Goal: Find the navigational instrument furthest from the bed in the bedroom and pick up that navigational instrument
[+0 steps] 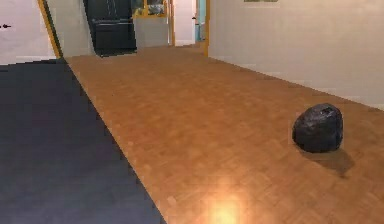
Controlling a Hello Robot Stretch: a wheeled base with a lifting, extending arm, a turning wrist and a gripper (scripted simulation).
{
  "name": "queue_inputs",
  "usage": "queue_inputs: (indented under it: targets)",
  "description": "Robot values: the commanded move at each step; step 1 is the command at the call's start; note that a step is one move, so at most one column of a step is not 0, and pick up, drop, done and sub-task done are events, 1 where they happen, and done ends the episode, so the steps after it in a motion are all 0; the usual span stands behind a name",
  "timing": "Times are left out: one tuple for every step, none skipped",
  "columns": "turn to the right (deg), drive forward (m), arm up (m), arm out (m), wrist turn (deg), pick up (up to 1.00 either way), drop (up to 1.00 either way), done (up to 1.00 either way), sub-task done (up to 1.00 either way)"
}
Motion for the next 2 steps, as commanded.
queue_inputs:
  targets:
    - [0.0, 1.0, 0.0, 0.0, 0.0, 0.0, 0.0, 0.0, 0.0]
    - [0.0, 1.0, 0.0, 0.0, 0.0, 0.0, 0.0, 0.0, 0.0]
